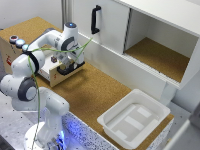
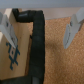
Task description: Grasp the drawer handle and close it
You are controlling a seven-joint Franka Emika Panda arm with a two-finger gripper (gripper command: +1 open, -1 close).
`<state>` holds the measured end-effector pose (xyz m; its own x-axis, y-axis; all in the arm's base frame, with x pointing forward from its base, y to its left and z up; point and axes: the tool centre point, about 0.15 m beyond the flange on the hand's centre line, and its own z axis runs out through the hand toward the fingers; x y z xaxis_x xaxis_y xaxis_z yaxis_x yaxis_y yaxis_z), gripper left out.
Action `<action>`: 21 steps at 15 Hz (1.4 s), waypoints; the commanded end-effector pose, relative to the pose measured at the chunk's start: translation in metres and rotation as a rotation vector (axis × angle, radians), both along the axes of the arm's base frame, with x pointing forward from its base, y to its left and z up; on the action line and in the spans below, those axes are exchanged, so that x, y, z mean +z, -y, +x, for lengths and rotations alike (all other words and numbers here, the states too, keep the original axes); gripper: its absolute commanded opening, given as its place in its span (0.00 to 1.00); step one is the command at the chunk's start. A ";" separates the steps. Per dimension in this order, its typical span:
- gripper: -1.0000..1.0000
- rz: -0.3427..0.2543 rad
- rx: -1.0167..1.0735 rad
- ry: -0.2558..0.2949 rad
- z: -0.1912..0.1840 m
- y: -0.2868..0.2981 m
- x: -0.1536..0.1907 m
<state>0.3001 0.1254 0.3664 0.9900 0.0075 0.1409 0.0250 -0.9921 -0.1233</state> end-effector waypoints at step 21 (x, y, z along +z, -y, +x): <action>0.00 0.084 0.157 -0.003 0.059 -0.113 -0.047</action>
